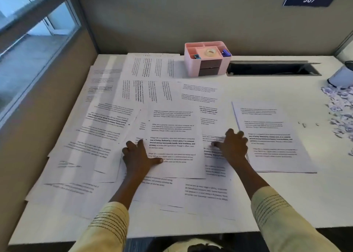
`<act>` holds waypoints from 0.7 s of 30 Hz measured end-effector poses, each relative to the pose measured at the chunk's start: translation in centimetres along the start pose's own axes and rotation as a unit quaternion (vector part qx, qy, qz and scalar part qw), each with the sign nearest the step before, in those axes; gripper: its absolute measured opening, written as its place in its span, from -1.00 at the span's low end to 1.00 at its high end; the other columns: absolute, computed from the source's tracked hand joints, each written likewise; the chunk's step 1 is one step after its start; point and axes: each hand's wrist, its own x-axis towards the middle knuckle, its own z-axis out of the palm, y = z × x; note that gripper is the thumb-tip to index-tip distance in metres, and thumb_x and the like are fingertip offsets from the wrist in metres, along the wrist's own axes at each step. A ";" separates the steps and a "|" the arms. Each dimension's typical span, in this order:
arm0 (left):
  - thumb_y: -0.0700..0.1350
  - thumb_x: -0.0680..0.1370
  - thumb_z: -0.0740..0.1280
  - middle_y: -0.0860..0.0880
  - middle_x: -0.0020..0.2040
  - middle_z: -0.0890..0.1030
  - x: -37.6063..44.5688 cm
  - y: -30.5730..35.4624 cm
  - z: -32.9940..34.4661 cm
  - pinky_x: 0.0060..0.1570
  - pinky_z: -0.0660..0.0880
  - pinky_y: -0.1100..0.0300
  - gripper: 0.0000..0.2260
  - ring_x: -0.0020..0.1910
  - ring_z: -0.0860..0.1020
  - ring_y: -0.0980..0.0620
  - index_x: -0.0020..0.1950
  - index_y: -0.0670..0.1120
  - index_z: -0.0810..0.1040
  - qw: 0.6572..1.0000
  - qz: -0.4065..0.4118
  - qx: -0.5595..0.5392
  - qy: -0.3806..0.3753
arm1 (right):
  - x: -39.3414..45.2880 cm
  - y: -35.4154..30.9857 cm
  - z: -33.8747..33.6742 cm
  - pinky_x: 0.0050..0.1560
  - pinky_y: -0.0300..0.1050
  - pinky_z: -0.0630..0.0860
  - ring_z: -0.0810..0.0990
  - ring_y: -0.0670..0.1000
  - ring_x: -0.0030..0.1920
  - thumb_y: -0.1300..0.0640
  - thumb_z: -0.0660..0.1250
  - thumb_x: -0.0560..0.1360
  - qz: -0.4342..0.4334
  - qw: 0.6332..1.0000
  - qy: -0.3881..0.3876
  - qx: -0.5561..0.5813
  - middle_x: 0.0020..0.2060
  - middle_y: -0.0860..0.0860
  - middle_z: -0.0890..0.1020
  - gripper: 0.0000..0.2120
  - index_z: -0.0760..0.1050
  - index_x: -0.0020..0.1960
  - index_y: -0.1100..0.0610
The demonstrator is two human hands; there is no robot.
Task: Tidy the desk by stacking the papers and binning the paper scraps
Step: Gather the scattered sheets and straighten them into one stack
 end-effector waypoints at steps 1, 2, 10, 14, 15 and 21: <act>0.26 0.27 0.51 -0.22 0.32 0.26 0.1 0.0 -0.1 0.25 0.31 0.00 -0.08 0.29 0.29 -0.22 0.47 -0.10 0.19 1.000 -0.002 -0.017 -0.004 | -0.2 -0.1 0.1 0.17 0.15 0.44 0.37 0.29 0.25 -0.11 0.49 0.34 0.024 1.000 -0.009 -0.001 0.25 0.27 0.34 -0.27 0.28 0.32 0.23; 0.22 0.27 0.53 -0.23 0.32 0.25 0.1 0.1 -0.1 0.26 0.30 0.00 -0.07 0.29 0.29 -0.23 0.47 -0.12 0.18 0.999 -0.004 -0.035 -0.009 | -0.5 -0.3 0.1 0.16 0.13 0.44 0.37 0.30 0.24 -0.05 0.52 0.33 0.040 0.999 -0.018 0.000 0.26 0.28 0.33 -0.24 0.24 0.34 0.24; 0.16 0.25 0.58 -0.24 0.34 0.22 1.1 1.0 -0.5 0.26 0.37 -0.04 0.00 0.30 0.37 -0.24 0.49 -0.15 0.10 0.998 -0.034 -0.035 -0.050 | 1.0 -0.3 -1.0 -0.13 -0.05 0.47 0.56 0.27 0.04 0.28 0.54 0.30 0.044 0.986 -0.039 0.158 0.13 0.28 0.49 -0.31 0.25 0.31 0.28; 0.16 0.28 0.55 -0.22 0.38 0.26 1.4 1.1 -0.7 0.27 0.32 -0.08 -0.06 0.37 0.29 -0.22 0.47 -0.11 0.12 0.997 -0.049 -0.021 -0.064 | 2.5 -0.8 -4.1 -0.32 -0.16 0.34 0.50 0.06 -0.29 0.24 0.56 0.27 -0.017 0.983 -0.032 0.179 -0.37 0.09 0.49 -0.72 0.44 -0.39 0.14; 0.17 0.27 0.55 -0.21 0.38 0.27 1.5 1.2 -0.7 0.28 0.32 -0.08 -0.06 0.37 0.28 -0.22 0.47 -0.10 0.13 0.996 -0.052 -0.016 -0.065 | 3.2 -1.1 -5.1 -0.37 -0.17 0.23 0.43 0.04 -0.38 0.25 0.56 0.27 -0.042 0.982 -0.038 0.179 -0.48 0.09 0.38 -0.57 0.30 -0.50 0.13; 0.18 0.26 0.56 -0.20 0.31 0.28 1.3 1.5 -1.2 0.20 0.40 0.01 -0.14 0.31 0.31 -0.19 0.41 -0.10 0.24 0.998 -0.038 0.017 -0.046 | 4.8 -4.7 -13.1 -0.10 -0.04 0.48 0.61 0.20 -0.02 0.21 0.52 0.31 -0.191 0.974 -0.050 0.115 -0.08 0.23 0.66 -0.71 0.64 -0.02 0.32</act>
